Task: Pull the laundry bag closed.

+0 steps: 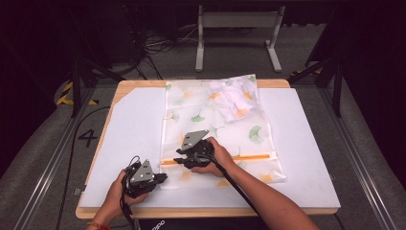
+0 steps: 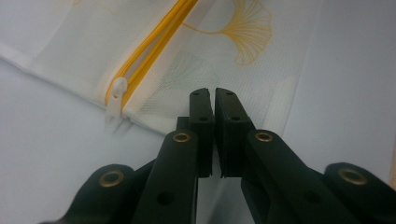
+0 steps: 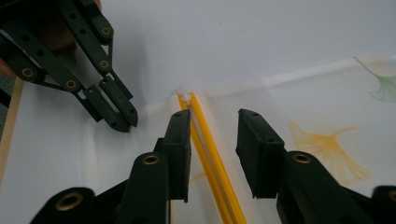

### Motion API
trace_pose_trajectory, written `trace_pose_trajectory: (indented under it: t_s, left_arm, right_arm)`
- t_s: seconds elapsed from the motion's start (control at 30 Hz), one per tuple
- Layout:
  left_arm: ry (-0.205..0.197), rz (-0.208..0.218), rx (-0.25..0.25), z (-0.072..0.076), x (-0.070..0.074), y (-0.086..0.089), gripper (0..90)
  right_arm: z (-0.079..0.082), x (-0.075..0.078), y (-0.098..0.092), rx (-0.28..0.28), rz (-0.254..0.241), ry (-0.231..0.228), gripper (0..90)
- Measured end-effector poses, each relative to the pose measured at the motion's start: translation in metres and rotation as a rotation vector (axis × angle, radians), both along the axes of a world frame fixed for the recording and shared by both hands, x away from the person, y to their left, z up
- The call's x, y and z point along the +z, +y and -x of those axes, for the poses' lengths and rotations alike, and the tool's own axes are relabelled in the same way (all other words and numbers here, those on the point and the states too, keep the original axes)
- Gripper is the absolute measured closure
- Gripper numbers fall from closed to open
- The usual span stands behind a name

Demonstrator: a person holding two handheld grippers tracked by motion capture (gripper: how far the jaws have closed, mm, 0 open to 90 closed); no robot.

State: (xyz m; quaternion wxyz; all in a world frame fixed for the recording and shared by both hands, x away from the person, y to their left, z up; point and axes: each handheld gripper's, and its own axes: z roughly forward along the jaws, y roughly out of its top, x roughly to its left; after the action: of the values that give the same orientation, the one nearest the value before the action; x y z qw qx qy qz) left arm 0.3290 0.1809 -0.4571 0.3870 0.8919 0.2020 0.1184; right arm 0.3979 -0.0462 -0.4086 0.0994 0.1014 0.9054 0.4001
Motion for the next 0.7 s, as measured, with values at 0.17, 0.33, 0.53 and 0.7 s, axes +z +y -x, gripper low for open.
trace_pose_trajectory:
  t_s: [0.17,0.33,0.53,0.7]
  left_arm:
    - [0.013,-0.006,0.003,0.000,0.000,-0.001,88.1]
    - [0.026,-0.005,0.006,0.000,0.001,-0.002,89.8]
    - [0.029,-0.018,0.008,0.001,0.002,-0.004,90.0]
    - [0.034,-0.015,0.015,0.002,0.001,-0.003,90.0]
  right_arm:
    - [-0.005,-0.007,0.027,0.032,0.044,0.013,65.1]
    - [-0.007,-0.011,0.047,0.051,0.068,0.016,63.9]
    - [-0.014,-0.014,0.063,0.065,0.102,0.039,64.1]
    - [-0.016,-0.018,0.077,0.067,0.135,0.039,66.0]
